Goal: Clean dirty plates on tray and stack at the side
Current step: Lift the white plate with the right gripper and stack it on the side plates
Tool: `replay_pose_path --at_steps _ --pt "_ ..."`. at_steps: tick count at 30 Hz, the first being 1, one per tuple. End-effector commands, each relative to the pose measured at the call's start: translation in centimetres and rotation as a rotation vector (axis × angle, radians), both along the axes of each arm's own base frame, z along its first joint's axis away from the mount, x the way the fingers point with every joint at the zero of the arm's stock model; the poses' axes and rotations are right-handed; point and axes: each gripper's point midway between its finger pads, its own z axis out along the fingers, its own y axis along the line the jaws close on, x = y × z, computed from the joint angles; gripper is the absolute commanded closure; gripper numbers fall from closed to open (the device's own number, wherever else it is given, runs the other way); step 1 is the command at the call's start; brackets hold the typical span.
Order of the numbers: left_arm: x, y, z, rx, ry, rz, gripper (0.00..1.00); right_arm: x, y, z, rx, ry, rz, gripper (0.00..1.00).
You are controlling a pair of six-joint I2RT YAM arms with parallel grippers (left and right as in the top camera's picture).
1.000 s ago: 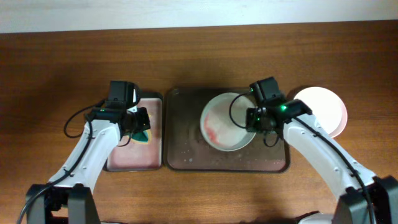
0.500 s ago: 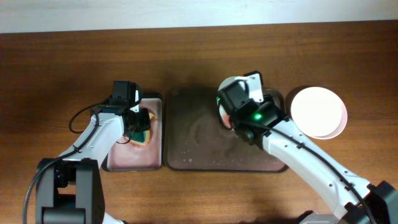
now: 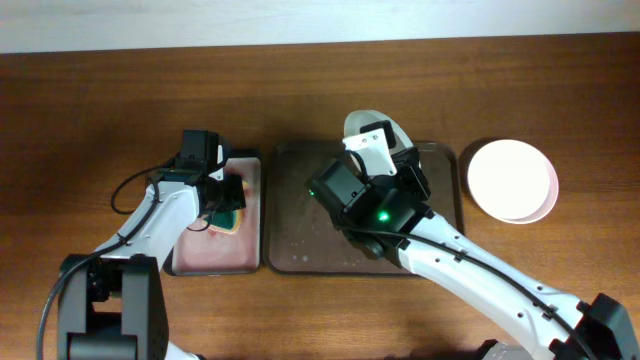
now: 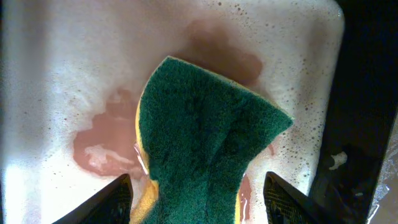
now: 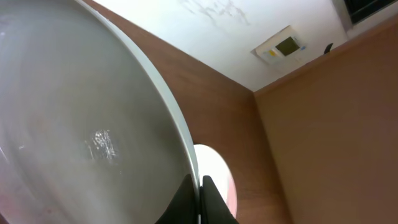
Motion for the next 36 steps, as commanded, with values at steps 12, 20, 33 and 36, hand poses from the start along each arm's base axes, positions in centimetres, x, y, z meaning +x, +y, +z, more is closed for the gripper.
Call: replay_pose_path --at_steps 12,20,33,36 --pt "-0.2 0.3 -0.1 0.007 0.012 -0.002 0.30 1.0 -18.5 -8.7 1.149 0.227 -0.571 0.96" --pt "-0.3 0.3 -0.1 0.007 0.016 -0.002 0.30 -3.7 -30.4 -11.3 1.212 0.096 -0.930 0.96" --pt "0.9 0.2 2.1 -0.006 -0.049 0.018 0.00 0.8 -23.0 -10.6 1.414 0.288 -0.430 0.48" --pt "1.8 0.0 5.5 -0.036 -0.121 0.055 0.00 1.8 -16.6 -10.5 1.338 0.452 -0.189 0.36"
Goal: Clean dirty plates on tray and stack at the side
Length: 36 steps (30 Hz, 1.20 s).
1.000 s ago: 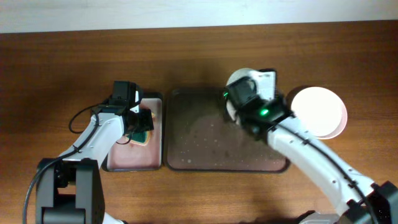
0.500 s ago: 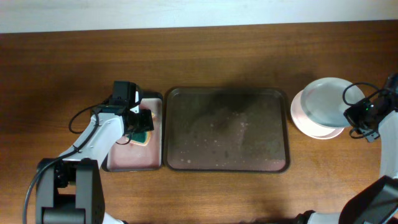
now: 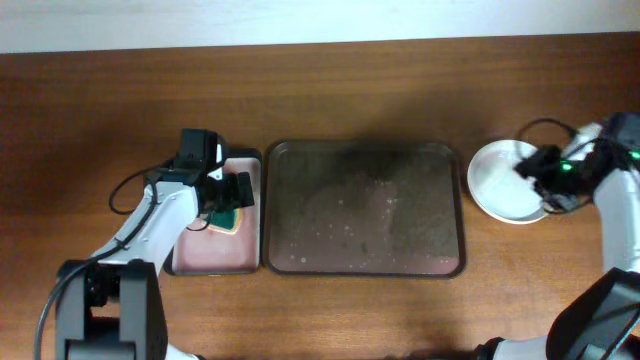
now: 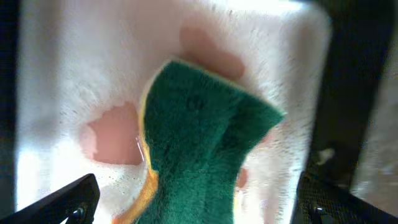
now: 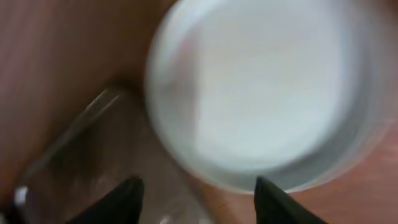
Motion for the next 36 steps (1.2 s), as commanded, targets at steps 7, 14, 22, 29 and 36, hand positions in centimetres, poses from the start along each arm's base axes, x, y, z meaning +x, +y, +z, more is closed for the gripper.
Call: replay_pose_path --at_steps 7,14,22,29,36 --pt "-3.4 -0.6 7.3 -0.063 0.144 0.031 0.01 -3.8 12.5 -1.9 -0.241 0.235 0.561 0.01" --pt "-10.7 -0.4 8.3 -0.056 0.331 -0.013 0.00 -8.3 14.0 1.9 -0.244 0.221 0.596 0.01" --pt "-13.1 0.8 15.9 -0.046 -0.401 -0.030 0.01 -12.0 12.7 11.5 -0.421 -0.407 0.457 0.01" --pt "-15.8 1.1 19.5 -0.058 -0.640 -0.028 0.00 -13.7 12.6 14.0 -0.443 -0.532 0.429 0.01" --pt "-15.8 1.1 19.5 -0.057 -0.639 -0.028 0.01 -13.7 12.6 14.0 -0.443 -0.531 0.430 0.01"
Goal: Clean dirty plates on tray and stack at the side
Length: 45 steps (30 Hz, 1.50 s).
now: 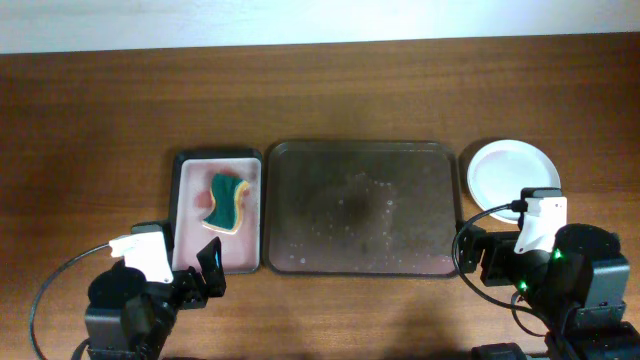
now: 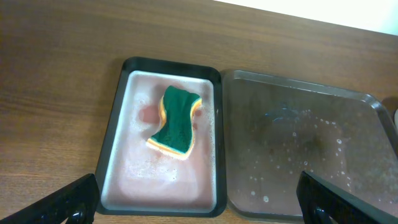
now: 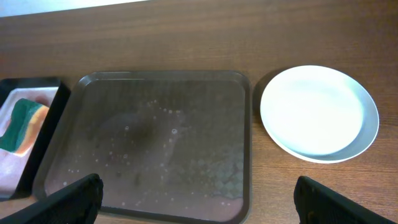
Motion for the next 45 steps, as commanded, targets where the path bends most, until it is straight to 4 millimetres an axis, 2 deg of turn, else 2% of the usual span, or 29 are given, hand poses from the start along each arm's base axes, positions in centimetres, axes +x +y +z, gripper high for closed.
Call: replay_pose_path --at_steps 1,5,8,11,14,19,24,28,31,35,45 --pt "0.0 0.2 -0.3 0.018 0.003 0.000 0.01 0.1 -0.2 -0.4 -0.006 0.009 -0.012 0.01" --pt "0.0 0.2 -0.3 0.018 0.003 0.000 0.01 -0.5 -0.8 0.3 -0.024 -0.040 -0.036 0.01" --pt "0.0 0.2 -0.3 0.018 0.003 0.000 0.01 -0.6 -1.1 1.6 -0.017 -0.212 -0.053 0.01" --pt "0.0 0.2 -0.3 0.018 0.003 0.000 0.01 -0.6 -1.1 1.2 -0.003 -0.350 -0.054 0.01" --pt "0.0 0.2 -0.3 0.018 0.003 0.000 0.01 0.0 -1.0 0.6 0.016 -0.535 -0.057 0.01" --pt "0.0 0.2 -0.3 0.018 0.003 0.000 0.01 1.2 -0.9 -0.4 0.037 -0.745 -0.057 0.01" --pt "0.0 0.2 -0.3 0.018 0.003 0.000 0.01 2.5 -0.8 -2.4 0.041 -0.797 -0.062 0.01" --pt "0.0 0.2 -0.3 0.018 0.003 0.000 0.01 3.3 -0.8 -4.8 0.042 -0.814 -0.065 0.01" --pt "0.0 0.2 -0.3 0.018 0.003 0.000 0.01 3.6 -0.8 -6.6 -0.019 -0.747 -0.048 0.01" --pt "0.0 0.2 -0.3 0.017 0.003 0.000 0.01 3.6 -0.8 -10.6 -0.053 -0.585 -0.034 0.01" --pt "0.0 0.2 -0.3 0.018 0.003 0.000 0.01 3.6 -0.8 -10.6 -0.054 -0.585 -0.034 0.01"
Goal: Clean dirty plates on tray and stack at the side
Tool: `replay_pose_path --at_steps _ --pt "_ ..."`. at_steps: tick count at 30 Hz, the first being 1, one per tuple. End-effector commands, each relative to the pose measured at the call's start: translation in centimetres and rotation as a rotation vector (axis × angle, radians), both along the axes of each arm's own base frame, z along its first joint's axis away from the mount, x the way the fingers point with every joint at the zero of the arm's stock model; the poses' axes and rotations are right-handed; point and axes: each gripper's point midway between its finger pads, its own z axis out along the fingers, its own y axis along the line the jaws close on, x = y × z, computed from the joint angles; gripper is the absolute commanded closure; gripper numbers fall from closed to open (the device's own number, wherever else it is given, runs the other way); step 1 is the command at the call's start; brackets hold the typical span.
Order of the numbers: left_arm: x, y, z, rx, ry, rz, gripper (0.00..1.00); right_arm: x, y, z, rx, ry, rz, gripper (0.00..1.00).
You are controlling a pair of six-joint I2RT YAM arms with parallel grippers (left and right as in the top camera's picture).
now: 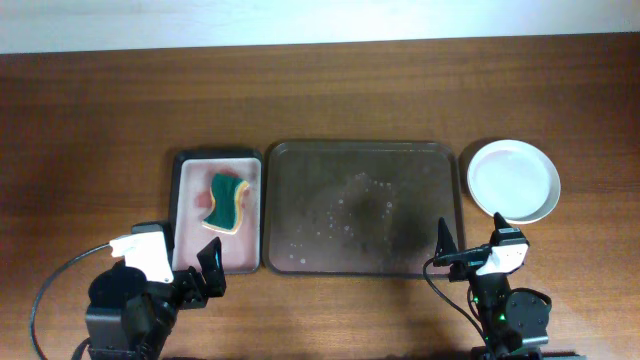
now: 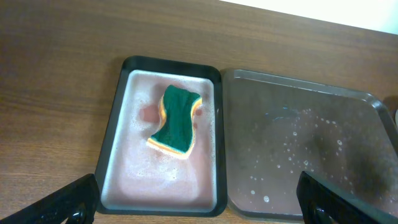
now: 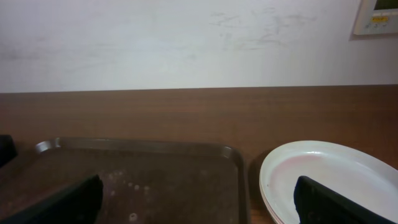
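The dark serving tray (image 1: 362,207) lies in the middle of the table, wet with droplets and holding no plates. White plates (image 1: 513,180) sit stacked on the table to its right, also visible in the right wrist view (image 3: 329,177). A green and yellow sponge (image 1: 226,202) lies in the small soapy tray (image 1: 205,250) at the left, apart from both grippers. My left gripper (image 1: 203,277) is open near the front edge, below the small tray, and holds nothing. My right gripper (image 1: 455,255) is open at the front right, level with the table, and also holds nothing.
Pink foamy water covers the floor of the small tray (image 2: 124,180), which butts against the big tray's left rim (image 2: 227,143). A white wall (image 3: 186,43) rises behind the table. Cables loop from both arm bases at the front edge.
My right arm has drawn in to the front edge, left of where it was, and its camera now looks level across the tray instead of down. The left arm, sponge and plates have not moved.
First my right gripper held a white plate over the big tray while my left gripper stood over the sponge. Then the plate lay on the stack at the right with my right gripper open above it. Afterwards both arms were back at the front edge, open.
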Motion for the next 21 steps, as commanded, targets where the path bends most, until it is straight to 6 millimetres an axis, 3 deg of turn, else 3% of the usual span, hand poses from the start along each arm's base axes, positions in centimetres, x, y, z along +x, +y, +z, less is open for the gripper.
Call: replay_pose_path --at_steps 1,13,17,21 --pt "0.0 0.2 -0.2 0.017 0.000 0.000 0.01 0.0 0.0 -0.2 -0.008 0.002 -0.003 0.01" --pt "-0.2 0.4 -0.3 0.025 0.001 0.010 0.01 0.0 0.0 -0.2 -0.008 0.002 -0.003 0.01" --pt "-1.0 2.0 -2.2 0.075 0.002 0.082 0.01 0.0 0.0 -0.2 -0.008 0.001 -0.003 0.01" --pt "0.5 2.1 -4.9 0.058 -0.144 0.096 0.01 0.0 0.0 -0.2 -0.008 0.002 -0.003 0.01"
